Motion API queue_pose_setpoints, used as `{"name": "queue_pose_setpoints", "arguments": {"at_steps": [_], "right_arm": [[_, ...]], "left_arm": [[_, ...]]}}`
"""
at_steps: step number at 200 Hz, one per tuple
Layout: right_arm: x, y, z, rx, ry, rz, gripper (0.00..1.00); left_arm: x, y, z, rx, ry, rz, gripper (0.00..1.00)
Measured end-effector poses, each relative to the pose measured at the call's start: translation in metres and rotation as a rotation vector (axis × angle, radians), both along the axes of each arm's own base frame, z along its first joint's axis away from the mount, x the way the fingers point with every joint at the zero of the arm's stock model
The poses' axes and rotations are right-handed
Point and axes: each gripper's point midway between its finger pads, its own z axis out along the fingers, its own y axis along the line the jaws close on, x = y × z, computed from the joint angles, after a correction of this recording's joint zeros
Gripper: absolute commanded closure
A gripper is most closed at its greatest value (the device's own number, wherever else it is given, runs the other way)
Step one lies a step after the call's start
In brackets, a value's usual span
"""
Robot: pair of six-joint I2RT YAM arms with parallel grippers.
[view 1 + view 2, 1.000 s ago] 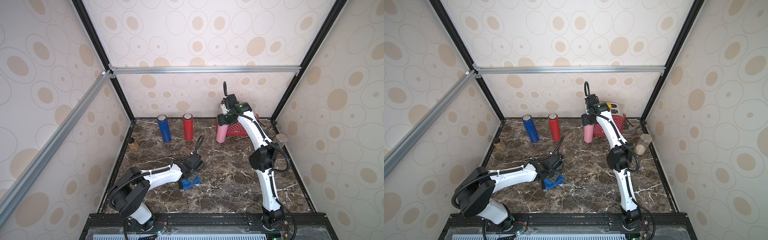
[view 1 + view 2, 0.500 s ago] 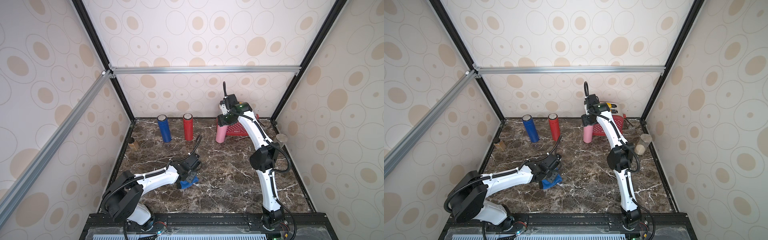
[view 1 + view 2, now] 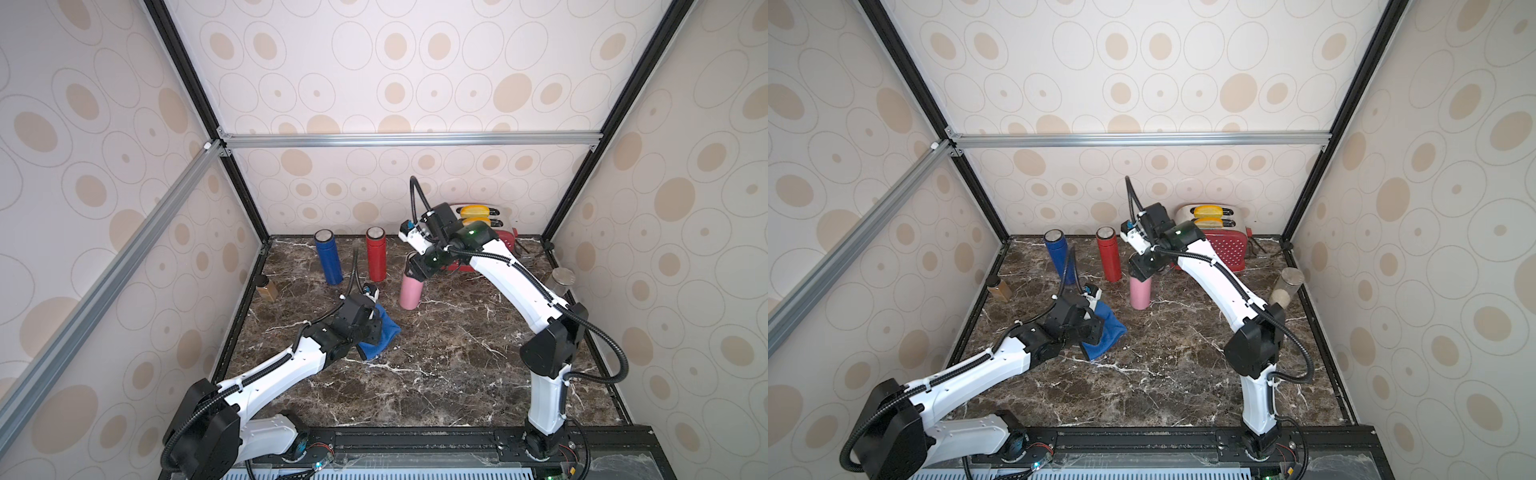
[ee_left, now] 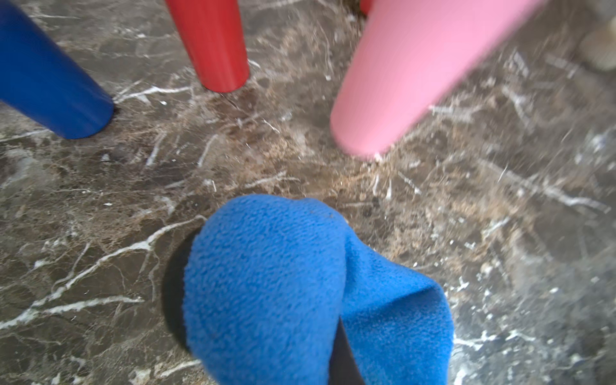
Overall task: Wipe the surface of the thermos
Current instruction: Pick up the thermos from the center of the board.
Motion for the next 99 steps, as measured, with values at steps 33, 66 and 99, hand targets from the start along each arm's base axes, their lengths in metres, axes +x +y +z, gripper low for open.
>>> {"name": "queue_pose_setpoints", "arguments": {"at_steps": [33,66,99], "right_arm": [[-0.052,0.025,-0.029,-0.019,0.024,0.147,1.00],[-0.073,0.040,-0.047,-0.035,0.015,0.220,1.00],[-0.088,0.046,-0.046,-0.008,-0.023,0.256,1.00]], "left_arm": [[0.001,0.012,0.019,-0.182,-0.019,0.046,1.00],[0.003,0.028,0.025,-0.359,-0.005,0.101,1.00],[0.007,0.017,0.040,-0.528,-0.004,0.067,1.00]]}}
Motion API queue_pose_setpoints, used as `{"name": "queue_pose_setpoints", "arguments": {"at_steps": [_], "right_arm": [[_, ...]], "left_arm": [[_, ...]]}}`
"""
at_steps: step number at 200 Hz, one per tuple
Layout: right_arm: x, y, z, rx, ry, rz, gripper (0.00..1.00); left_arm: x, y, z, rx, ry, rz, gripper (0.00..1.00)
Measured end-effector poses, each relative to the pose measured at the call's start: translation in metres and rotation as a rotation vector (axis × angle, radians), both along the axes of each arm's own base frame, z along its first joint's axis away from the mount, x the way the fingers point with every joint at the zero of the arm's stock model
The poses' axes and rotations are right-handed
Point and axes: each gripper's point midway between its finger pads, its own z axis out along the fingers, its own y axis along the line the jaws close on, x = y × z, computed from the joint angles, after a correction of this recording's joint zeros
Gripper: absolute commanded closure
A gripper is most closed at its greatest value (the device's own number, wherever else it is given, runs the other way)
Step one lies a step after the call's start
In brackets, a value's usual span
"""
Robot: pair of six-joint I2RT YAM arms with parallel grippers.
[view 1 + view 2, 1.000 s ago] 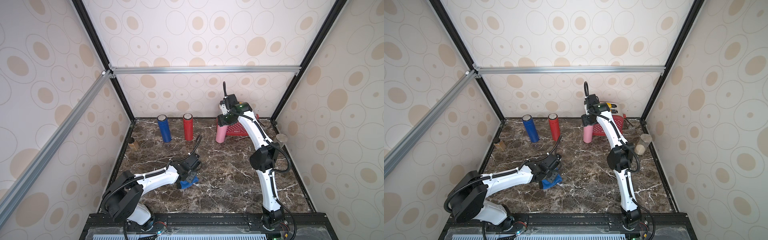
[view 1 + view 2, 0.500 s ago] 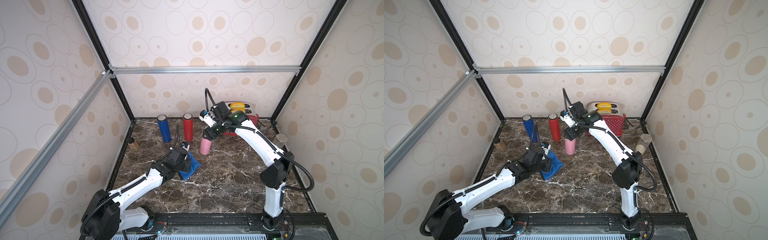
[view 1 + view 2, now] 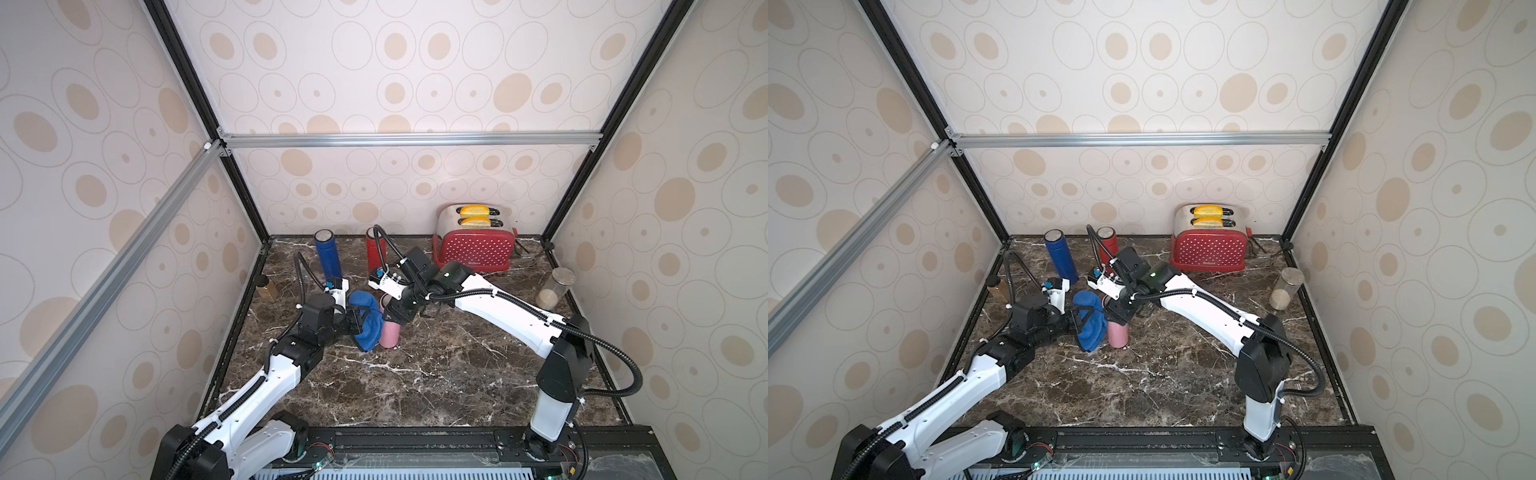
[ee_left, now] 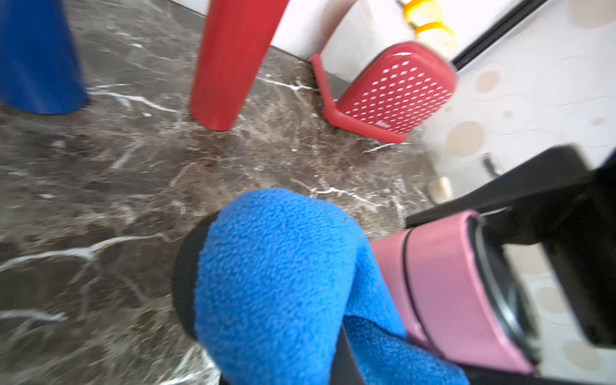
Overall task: Wipe the surface of the thermos
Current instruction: Pick up the thermos from the center of the board, then wipe the dirt from the surface of the thermos.
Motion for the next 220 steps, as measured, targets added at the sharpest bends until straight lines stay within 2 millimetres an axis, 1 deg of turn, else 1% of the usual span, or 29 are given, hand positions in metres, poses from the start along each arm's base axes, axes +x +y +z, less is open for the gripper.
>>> {"name": "queue_pose_setpoints", "arguments": {"at_steps": [23,42,63,102,136,148,158,170,194,220], "right_arm": [[-0.006,0.000,0.000,0.011,-0.029,0.010,1.00],[-0.007,0.001,0.000,0.009,-0.042,0.008,1.00],[-0.008,0.002,0.000,0.006,-0.047,0.008,1.00],[-0.008,0.001,0.000,0.004,-0.047,0.003,1.00],[-0.006,0.002,-0.001,0.002,-0.045,-0.017,1.00],[-0.005,0.002,-0.001,0.002,-0.043,-0.023,1.00],[-0.005,0.003,-0.001,0.003,-0.041,-0.027,1.00],[-0.005,0.003,-0.001,0.005,-0.038,-0.036,1.00],[-0.004,0.003,-0.001,0.006,-0.033,-0.048,1.00],[-0.003,0.002,-0.002,0.001,-0.036,-0.064,1.00]], "left_arm": [[0.005,-0.009,0.008,-0.123,0.004,-0.020,1.00],[0.010,-0.016,0.014,-0.207,0.017,-0.033,1.00],[0.014,-0.020,0.027,-0.286,0.007,-0.036,1.00],[0.017,-0.024,0.047,-0.374,-0.018,-0.047,1.00],[0.020,-0.026,0.053,-0.420,-0.025,-0.042,1.00],[0.021,-0.026,0.049,-0.432,-0.029,-0.036,1.00],[0.022,-0.025,0.040,-0.435,-0.025,-0.026,1.00],[0.023,-0.024,0.023,-0.428,-0.003,-0.011,1.00],[0.025,-0.024,-0.019,-0.379,0.068,0.027,1.00],[0.029,-0.027,-0.052,-0.315,0.110,0.048,1.00]]}}
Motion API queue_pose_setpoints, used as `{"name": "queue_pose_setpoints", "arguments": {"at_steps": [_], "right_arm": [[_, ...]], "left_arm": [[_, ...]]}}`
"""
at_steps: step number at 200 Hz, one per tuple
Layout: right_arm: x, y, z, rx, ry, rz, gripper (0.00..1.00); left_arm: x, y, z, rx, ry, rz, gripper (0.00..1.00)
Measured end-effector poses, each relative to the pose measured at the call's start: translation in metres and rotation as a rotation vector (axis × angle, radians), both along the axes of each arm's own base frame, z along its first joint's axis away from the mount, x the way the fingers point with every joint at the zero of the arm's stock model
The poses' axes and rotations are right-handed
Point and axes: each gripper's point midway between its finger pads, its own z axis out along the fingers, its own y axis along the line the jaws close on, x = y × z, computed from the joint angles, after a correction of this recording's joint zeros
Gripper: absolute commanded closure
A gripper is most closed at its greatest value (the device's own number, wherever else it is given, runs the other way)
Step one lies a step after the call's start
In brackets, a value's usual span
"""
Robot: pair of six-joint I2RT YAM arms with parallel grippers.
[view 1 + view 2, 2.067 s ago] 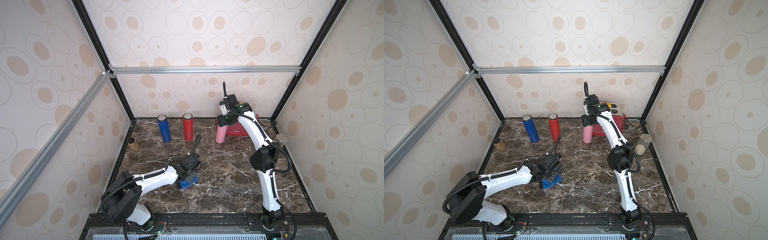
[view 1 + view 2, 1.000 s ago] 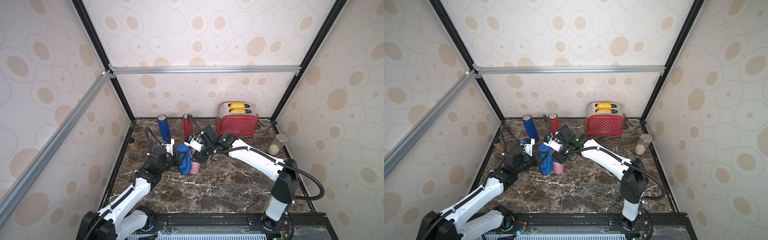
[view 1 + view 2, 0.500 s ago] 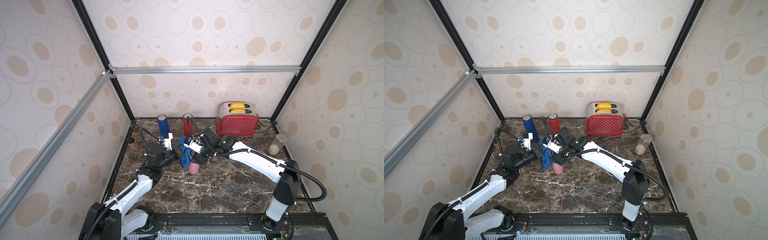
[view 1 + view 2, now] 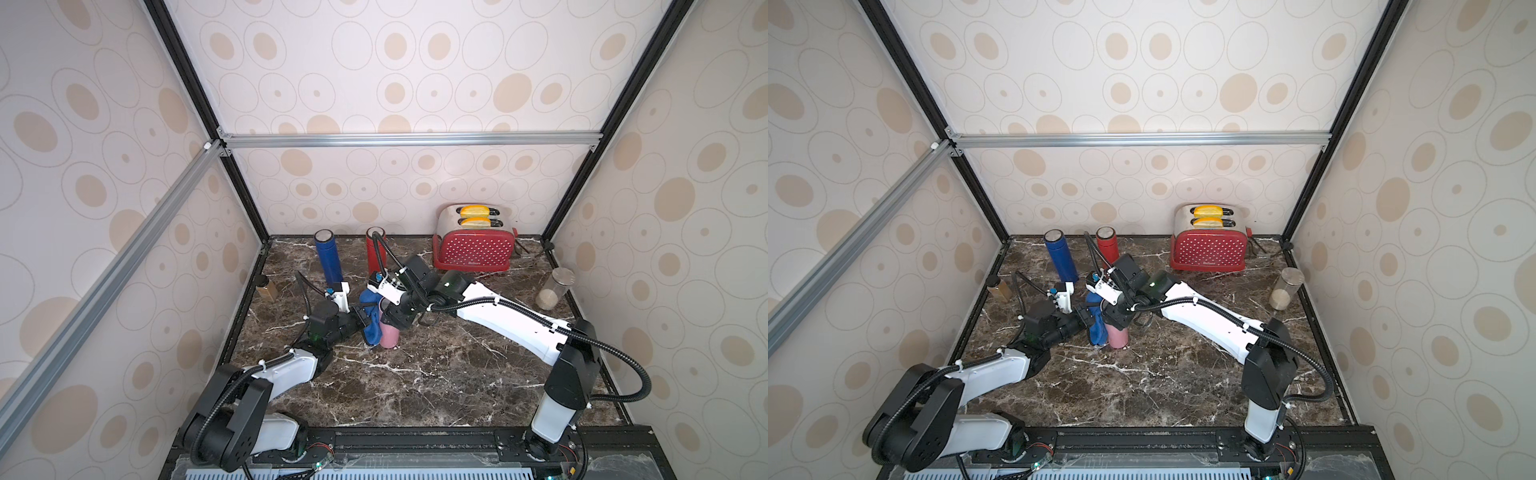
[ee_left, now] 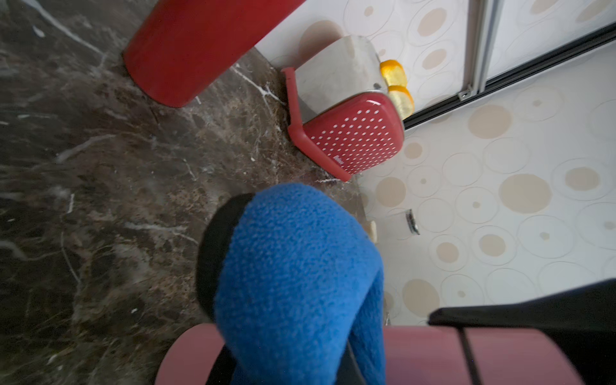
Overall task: Wipe the surface of the thermos
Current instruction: Wipe the dirt from the surface of the thermos.
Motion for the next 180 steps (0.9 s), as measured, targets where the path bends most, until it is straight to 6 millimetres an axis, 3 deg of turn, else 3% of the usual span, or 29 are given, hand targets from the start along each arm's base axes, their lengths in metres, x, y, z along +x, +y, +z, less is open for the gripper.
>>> {"name": "queue_pose_setpoints", "arguments": {"at_steps": [54,114,159,180], "right_arm": [[0.000,-0.002,-0.001,0.048,-0.025,-0.028,1.00],[0.000,-0.004,-0.001,0.104,-0.058,-0.056,1.00],[-0.001,-0.007,-0.001,0.126,-0.069,-0.067,1.00],[-0.002,-0.009,-0.002,0.138,-0.076,-0.073,1.00]], "left_arm": [[0.001,-0.002,-0.056,0.126,0.073,-0.004,1.00],[-0.002,-0.005,-0.094,0.212,0.126,-0.042,1.00],[-0.003,-0.007,-0.092,0.228,0.130,-0.057,1.00],[-0.005,-0.007,-0.069,0.223,0.116,-0.059,1.00]]}}
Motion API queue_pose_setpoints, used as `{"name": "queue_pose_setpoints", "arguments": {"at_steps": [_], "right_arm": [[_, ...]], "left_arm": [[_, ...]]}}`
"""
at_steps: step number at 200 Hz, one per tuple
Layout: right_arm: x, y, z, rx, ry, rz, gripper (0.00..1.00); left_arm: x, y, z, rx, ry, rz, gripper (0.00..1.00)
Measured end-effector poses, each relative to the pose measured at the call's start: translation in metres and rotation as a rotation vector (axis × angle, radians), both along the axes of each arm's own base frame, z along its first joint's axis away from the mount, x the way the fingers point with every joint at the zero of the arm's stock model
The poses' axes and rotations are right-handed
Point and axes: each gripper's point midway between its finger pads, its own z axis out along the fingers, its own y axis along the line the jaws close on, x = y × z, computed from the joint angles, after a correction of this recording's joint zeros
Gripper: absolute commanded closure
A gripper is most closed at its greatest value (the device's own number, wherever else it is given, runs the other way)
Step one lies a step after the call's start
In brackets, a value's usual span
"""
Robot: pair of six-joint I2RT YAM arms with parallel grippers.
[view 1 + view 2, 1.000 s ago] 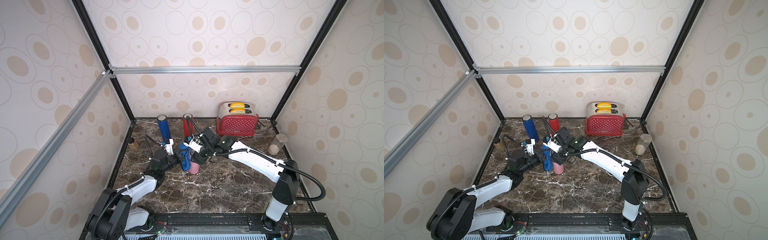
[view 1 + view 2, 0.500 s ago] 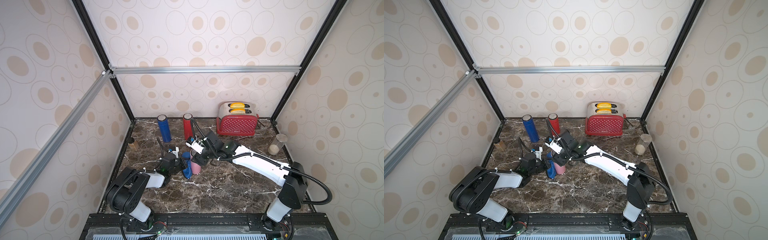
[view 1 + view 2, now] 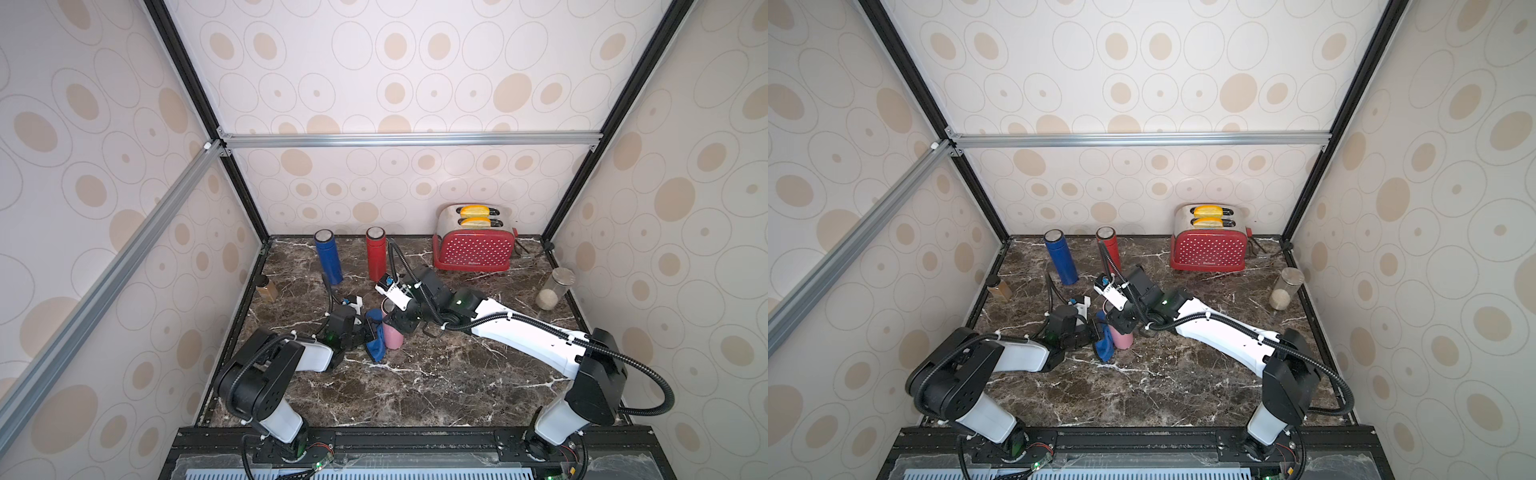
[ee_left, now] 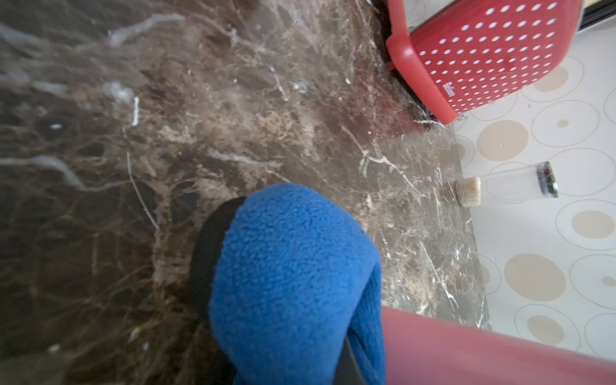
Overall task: Wipe the surface of the thermos
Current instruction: Wipe the dirt from the surface of the thermos.
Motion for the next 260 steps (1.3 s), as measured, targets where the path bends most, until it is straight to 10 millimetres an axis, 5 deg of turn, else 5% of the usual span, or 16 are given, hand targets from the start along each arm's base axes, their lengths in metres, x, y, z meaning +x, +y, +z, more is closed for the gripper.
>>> {"name": "queue_pose_setpoints", "arguments": {"at_steps": [49,77,113,185,220,260], "right_arm": [[0.000,-0.003,-0.001,0.027,-0.005,-0.026,1.00],[0.001,-0.003,-0.001,0.040,-0.005,-0.038,1.00],[0.003,-0.003,-0.001,0.050,-0.002,-0.060,1.00],[0.008,-0.002,-0.002,0.066,0.000,-0.089,1.00],[0.008,-0.002,-0.004,0.076,-0.003,-0.098,1.00],[0.009,-0.006,-0.004,0.097,-0.009,-0.126,1.00]], "left_arm": [[0.008,-0.009,0.109,-0.100,-0.185,-0.010,1.00],[0.009,-0.010,0.135,-0.148,-0.229,-0.005,1.00],[0.014,-0.013,0.120,-0.164,-0.206,0.009,1.00],[0.016,-0.010,-0.002,-0.029,0.002,0.043,1.00],[0.016,-0.009,-0.019,-0.001,0.020,0.040,1.00],[0.012,-0.010,-0.007,0.002,0.013,0.041,1.00]]}}
